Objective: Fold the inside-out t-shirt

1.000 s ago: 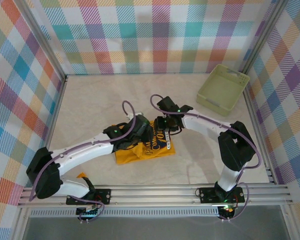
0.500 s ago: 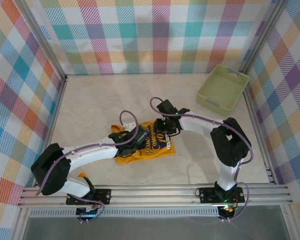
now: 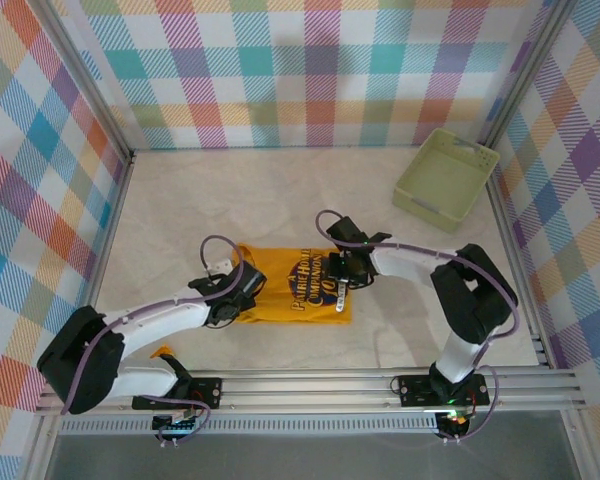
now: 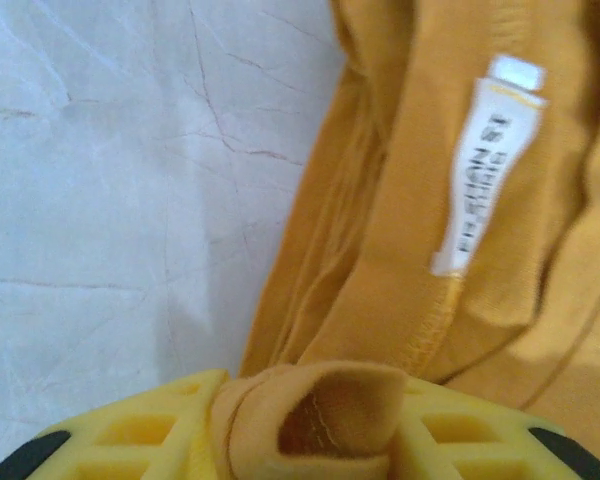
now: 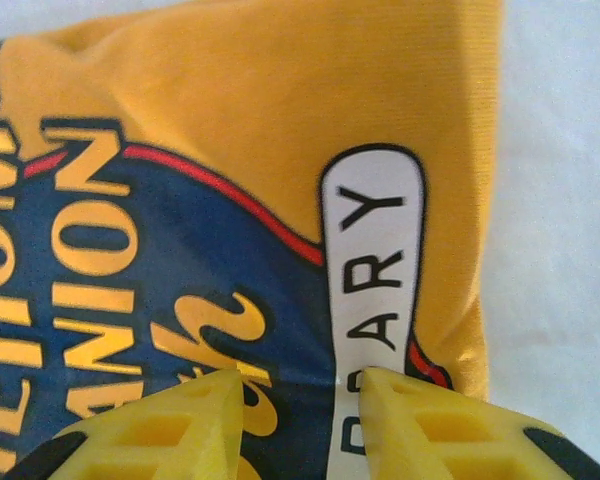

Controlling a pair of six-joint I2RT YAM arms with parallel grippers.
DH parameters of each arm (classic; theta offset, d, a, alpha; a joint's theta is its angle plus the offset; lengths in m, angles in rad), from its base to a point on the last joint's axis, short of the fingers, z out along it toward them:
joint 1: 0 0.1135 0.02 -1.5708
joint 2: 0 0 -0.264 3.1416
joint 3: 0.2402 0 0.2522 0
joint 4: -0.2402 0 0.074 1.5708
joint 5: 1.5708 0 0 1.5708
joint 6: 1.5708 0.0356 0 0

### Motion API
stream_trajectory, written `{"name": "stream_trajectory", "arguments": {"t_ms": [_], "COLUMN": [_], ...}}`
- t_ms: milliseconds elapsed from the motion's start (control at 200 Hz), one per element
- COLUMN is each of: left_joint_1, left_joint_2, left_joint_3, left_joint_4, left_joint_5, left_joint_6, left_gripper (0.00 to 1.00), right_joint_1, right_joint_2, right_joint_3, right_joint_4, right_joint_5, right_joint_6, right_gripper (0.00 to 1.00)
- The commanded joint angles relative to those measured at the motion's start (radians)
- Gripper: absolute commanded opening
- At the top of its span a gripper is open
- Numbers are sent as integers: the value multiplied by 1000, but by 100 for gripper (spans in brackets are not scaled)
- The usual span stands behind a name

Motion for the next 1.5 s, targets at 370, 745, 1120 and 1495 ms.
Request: {"name": "stream_trajectory", "arguments": {"t_ms": [370, 745, 1120, 1495], "left_joint_1": [86, 111, 215, 252], "left_joint_2": [431, 279, 460, 591], "left_joint_3": [567, 401, 426, 651], "left_joint_4": [-12, 30, 147, 77], "left_joint_5": [73, 138, 253, 231], "left_joint_6": [361, 360, 303, 384], "left_gripper": [35, 36, 22, 8], "right_joint_1": [-24, -75, -73, 173], "right_joint_2": [-110, 22, -22, -161], "right_joint_3": [142, 157, -22, -141], "right_joint_4": [-131, -48, -100, -39], "right_joint_5": [90, 8, 39, -32], "right_joint_6": [-112, -230, -105, 112], "right_gripper": [54, 57, 53, 50]}}
